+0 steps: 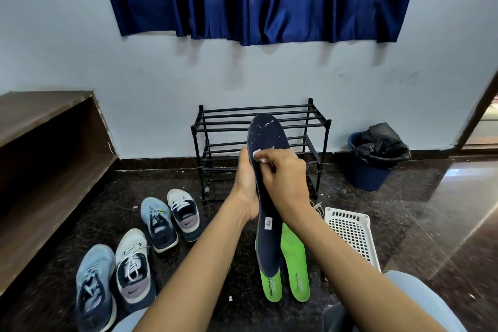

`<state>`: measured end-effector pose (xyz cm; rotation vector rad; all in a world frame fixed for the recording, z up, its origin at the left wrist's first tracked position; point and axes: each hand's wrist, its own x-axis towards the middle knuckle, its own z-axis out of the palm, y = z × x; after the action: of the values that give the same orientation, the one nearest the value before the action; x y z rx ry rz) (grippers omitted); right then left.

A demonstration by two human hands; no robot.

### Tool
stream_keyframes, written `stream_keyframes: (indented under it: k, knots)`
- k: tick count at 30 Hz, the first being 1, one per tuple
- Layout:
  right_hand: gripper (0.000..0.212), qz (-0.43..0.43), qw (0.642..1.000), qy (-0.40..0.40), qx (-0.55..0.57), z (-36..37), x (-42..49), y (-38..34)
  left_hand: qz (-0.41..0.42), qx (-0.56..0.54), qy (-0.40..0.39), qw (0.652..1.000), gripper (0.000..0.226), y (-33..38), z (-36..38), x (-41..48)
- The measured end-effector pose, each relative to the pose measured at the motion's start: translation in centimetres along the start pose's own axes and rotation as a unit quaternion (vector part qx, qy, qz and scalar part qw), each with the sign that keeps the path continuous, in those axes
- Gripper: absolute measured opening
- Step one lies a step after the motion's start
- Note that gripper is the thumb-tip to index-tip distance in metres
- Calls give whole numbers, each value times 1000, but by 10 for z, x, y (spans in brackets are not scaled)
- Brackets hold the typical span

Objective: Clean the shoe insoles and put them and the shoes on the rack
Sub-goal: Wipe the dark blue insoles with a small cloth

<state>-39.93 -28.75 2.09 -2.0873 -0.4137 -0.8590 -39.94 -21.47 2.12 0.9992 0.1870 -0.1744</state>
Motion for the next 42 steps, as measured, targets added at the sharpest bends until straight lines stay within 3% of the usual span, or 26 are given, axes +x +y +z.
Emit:
stream_keyframes:
  k: [7,12,20,25,33,42]
  knots:
    - [27,-23,1000,-16,7,1,-7,0,8,26,50,998,67,1,-2,-2]
    - [24,5,1000,2,-10,-6,6,4,-13,48,1,999,60,-10,9,-4]
    - [26,-7,1000,-24,11,-3,-9,-3,21,85,70,994,60,-2,0,1]
    - [23,-2,1000,-12,-17,-6,5,3,-6,84,29,996,61,-11,7,-5]
    - [25,9,1000,-21,19,-2,-8,-1,30,102,76,991,58,-2,4,-3]
    - [22,-21,999,4,-26,-6,10,3,7,98,38,994,55,-10,13,-10]
